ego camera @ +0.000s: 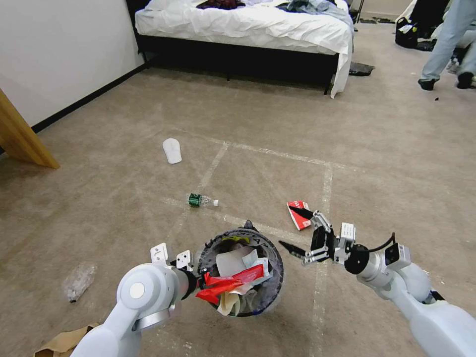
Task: Pick up the trash bin and place the garbage on the floor into it.
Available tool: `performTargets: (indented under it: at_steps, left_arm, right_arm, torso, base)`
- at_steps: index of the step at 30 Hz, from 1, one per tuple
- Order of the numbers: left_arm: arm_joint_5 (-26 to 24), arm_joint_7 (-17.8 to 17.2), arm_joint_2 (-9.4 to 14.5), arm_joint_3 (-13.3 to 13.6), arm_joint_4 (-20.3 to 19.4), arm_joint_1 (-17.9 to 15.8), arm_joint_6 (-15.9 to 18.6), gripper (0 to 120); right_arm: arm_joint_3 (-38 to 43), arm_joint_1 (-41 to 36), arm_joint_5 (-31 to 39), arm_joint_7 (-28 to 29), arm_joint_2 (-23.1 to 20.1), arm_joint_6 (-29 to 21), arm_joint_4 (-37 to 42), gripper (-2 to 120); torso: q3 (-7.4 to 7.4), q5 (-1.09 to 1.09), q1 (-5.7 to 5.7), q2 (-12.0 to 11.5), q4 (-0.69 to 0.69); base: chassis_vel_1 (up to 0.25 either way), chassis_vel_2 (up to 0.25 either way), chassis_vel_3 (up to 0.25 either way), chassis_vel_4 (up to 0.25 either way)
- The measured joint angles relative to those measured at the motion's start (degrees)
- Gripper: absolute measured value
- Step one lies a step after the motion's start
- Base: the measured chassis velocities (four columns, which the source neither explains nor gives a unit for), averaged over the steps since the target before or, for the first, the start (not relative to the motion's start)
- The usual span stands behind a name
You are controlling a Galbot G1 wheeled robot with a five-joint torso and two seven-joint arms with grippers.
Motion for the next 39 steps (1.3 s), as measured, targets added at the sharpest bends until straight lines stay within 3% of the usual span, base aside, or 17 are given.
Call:
performTargets:
  at_steps: [15, 26, 39]
  left_arm:
    - [4.4, 1.3, -1.7, -1.0, 0.1, 0.6, 0.0, 0]
    - [8.4, 2.6, -2.9, -1.7, 0.5, 1.9, 0.0, 0]
    - [10.9, 4.0, -2.8, -0.8, 1.5, 0.8, 0.0, 0]
  right_arm:
    - [5.2, -7.6, -6.6, 8.7, 5.5, 1.0, -6.2, 100]
    - [5.2, -7.8, -9.9, 12.7, 7.3, 1.2, -7.8, 100]
    - [4.8, -6.8, -12.9, 15.1, 8.3, 2.1, -10.8, 100]
  torso:
    - [0.00, 0.00, 0.00, 0.0, 0.00]
    - [0.00, 0.00, 0.00, 0.0, 0.00]
    - [0.00, 0.00, 0.00, 0.0, 0.00]
  base:
    - [0.000, 0.000, 0.000, 0.000]
    - [0.000, 0.000, 0.000, 0.000]
    - [0.000, 0.000, 0.000, 0.000]
